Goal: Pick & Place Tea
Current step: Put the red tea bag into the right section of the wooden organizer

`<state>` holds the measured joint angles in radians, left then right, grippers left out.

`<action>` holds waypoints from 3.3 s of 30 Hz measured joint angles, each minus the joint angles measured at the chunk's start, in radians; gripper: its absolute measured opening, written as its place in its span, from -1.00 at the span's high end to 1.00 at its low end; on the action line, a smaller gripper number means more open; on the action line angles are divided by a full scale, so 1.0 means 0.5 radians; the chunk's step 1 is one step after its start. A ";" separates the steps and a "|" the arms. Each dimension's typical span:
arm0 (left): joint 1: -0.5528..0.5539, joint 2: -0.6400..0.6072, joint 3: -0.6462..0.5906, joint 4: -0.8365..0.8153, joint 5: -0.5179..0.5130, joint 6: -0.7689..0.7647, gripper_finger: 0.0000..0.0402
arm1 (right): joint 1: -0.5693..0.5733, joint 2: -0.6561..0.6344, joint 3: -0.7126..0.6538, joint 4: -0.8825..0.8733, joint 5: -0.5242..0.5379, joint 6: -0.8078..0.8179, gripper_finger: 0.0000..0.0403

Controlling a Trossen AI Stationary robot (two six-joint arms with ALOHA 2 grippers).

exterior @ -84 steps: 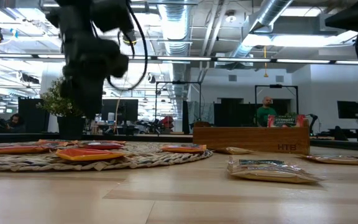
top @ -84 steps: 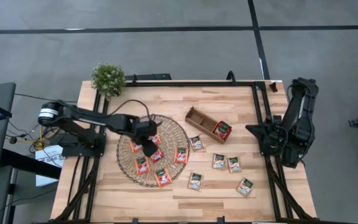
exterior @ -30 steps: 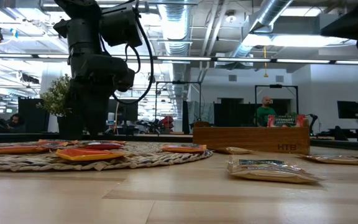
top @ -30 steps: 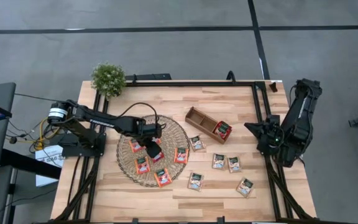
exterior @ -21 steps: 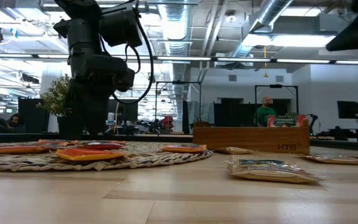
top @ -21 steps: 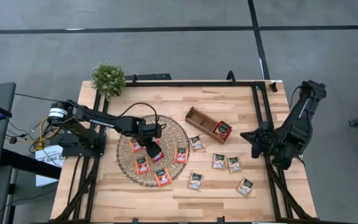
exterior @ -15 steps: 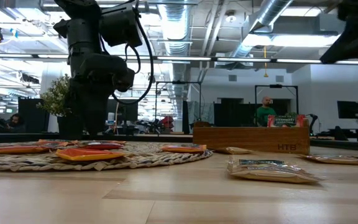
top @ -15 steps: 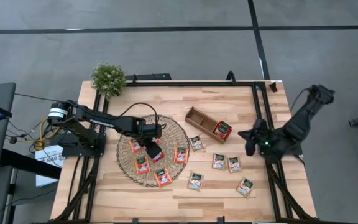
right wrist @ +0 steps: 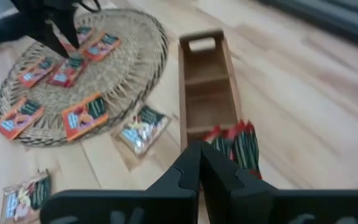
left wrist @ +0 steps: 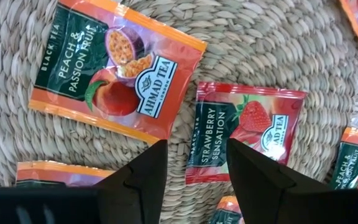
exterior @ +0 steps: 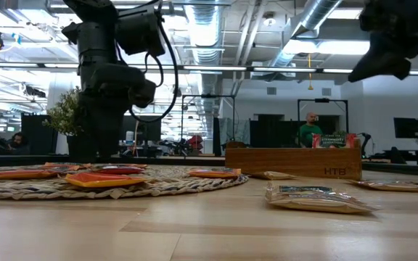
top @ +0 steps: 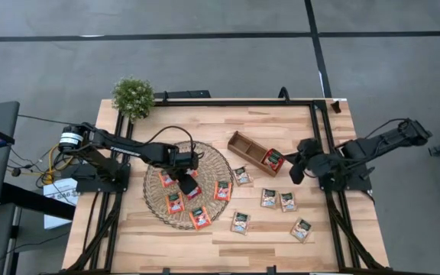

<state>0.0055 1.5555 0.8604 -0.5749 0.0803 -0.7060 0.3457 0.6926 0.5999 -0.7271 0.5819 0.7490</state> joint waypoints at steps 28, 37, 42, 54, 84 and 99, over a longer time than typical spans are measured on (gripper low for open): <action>0.001 0.010 0.000 0.016 -0.156 -0.059 0.22 | -0.057 -0.314 -0.576 0.950 -0.115 -0.210 1.00; -0.002 0.101 0.000 0.032 -0.082 -0.175 0.22 | -0.057 -0.314 -0.576 0.948 -0.115 -0.243 1.00; -0.002 0.098 0.000 0.052 -0.067 -0.212 0.22 | -0.057 -0.314 -0.576 0.946 -0.115 -0.243 1.00; -0.012 0.098 0.063 0.053 -0.009 -0.243 0.22 | -0.057 -0.314 -0.576 0.933 -0.115 -0.242 1.00; -0.135 0.245 0.107 -0.041 -0.097 -0.325 0.22 | -0.057 -0.314 -0.576 0.948 -0.116 -0.244 1.00; -0.134 0.284 0.104 -0.013 -0.079 -0.258 0.77 | -0.057 -0.314 -0.576 0.947 -0.118 -0.246 1.00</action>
<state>-0.0616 1.6973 0.9123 -0.5816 0.0406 -0.8351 0.3172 0.5354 0.3119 -0.2539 0.5231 0.6259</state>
